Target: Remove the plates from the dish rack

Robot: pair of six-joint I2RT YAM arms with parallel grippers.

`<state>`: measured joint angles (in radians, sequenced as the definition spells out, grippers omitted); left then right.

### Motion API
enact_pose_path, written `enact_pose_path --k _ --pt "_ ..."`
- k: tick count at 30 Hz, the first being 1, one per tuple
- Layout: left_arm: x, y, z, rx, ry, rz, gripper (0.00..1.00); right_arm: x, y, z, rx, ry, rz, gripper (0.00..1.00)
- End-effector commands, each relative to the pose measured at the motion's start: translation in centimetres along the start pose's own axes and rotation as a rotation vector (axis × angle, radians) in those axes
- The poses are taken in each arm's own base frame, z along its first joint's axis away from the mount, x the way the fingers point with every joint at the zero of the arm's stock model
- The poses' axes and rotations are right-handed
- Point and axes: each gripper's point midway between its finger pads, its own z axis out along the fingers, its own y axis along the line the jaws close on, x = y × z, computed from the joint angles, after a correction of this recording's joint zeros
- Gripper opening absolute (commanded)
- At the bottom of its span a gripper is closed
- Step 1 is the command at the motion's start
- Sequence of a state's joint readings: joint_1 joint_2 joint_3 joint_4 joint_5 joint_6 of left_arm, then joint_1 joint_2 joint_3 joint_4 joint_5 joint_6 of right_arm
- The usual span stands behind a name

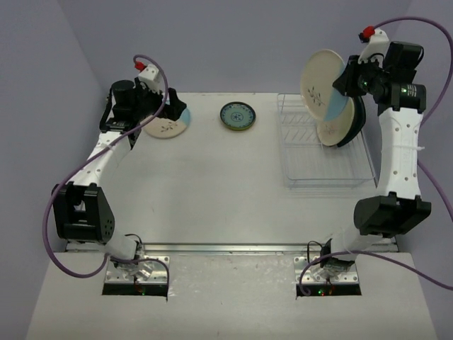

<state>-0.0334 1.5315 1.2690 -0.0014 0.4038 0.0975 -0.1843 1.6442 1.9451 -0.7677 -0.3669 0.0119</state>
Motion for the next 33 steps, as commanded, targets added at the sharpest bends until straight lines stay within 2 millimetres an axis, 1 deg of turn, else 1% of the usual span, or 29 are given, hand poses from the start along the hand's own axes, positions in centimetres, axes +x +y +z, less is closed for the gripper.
enact_pose_path --k 1,3,4,5,6,7,8,10,12,14,15,16,17,18,19,22,26,27,30,33 --pt "-5.0 -11.0 -4.7 0.547 -0.107 0.012 1.0 -3.1 10.0 -2.6 -0.403 -0.162 -0.199 0.0" --pt "-4.9 -12.9 -5.6 0.636 -0.099 0.018 1.0 -0.3 13.5 -2.3 -0.511 -0.101 -0.274 0.0" --pt "-4.9 -13.7 -6.1 0.673 -0.099 0.024 1.0 0.6 15.6 -2.5 -0.56 -0.084 -0.303 0.0" --pt "-4.8 -14.2 -6.4 0.693 -0.098 0.026 0.99 1.2 15.9 -2.4 -0.567 -0.076 -0.321 0.0" --pt "-4.8 -14.7 -6.7 0.711 -0.096 0.028 0.98 2.4 18.4 -2.5 -0.629 -0.058 -0.353 0.0" --pt "-4.5 -15.7 -7.1 0.749 -0.087 0.027 0.96 4.2 20.0 -2.4 -0.666 -0.03 -0.381 0.0" --pt "-4.2 -16.2 -7.2 0.766 -0.079 0.024 0.94 4.9 21.7 -2.6 -0.697 -0.024 -0.41 0.0" --pt "-2.9 -17.0 -7.1 0.784 -0.032 0.002 0.91 6.6 23.5 -2.6 -0.733 -0.003 -0.447 0.0" --pt "-2.0 -17.2 -7.0 0.781 -0.017 0.022 0.87 7.7 25.6 -3.1 -0.769 0.004 -0.496 0.0" --pt "-0.8 -17.5 -7.0 0.793 0.003 0.036 0.83 8.7 27.0 -3.4 -0.791 0.021 -0.528 0.0" --pt "-0.4 -17.7 -7.2 0.81 0.008 0.044 0.81 8.9 27.3 -3.5 -0.799 0.026 -0.535 0.0" --pt "0.2 -18.4 -7.6 0.848 0.017 0.057 0.8 9.1 27.5 -3.5 -0.804 0.03 -0.54 0.0" --pt "1.0 -19.2 -8.0 0.885 0.03 0.082 0.79 9.3 27.7 -3.6 -0.807 0.034 -0.545 0.0" --pt "2.3 -19.5 -8.3 0.904 0.054 0.124 0.79 9.5 27.9 -3.6 -0.81 0.038 -0.55 0.0" --pt "3.1 -19.9 -8.6 0.924 0.07 0.158 0.78 9.7 28.0 -3.5 -0.808 0.041 -0.557 0.0" --pt "5.3 -21.7 -9.3 0.99 0.113 0.234 0.78 10.3 28.0 -3.2 -0.8 0.05 -0.577 0.0" --pt "7.8 -23.1 -9.6 1.022 0.181 0.307 0.76 10.8 28.2 -3.2 -0.804 0.055 -0.601 0.0" --pt "8.3 -23.7 -9.7 1.035 0.19 0.324 0.75 10.8 28.3 -3.3 -0.808 0.053 -0.603 0.0" --pt "8.6 -24.0 -9.4 1.037 0.197 0.329 0.65 10.8 28.7 -3.7 -0.827 0.044 -0.604 0.0" --pt "8.1 -24.0 -8.9 1.02 0.183 0.322 0.57 10.9 29.0 -4.2 -0.845 0.039 -0.606 0.0"
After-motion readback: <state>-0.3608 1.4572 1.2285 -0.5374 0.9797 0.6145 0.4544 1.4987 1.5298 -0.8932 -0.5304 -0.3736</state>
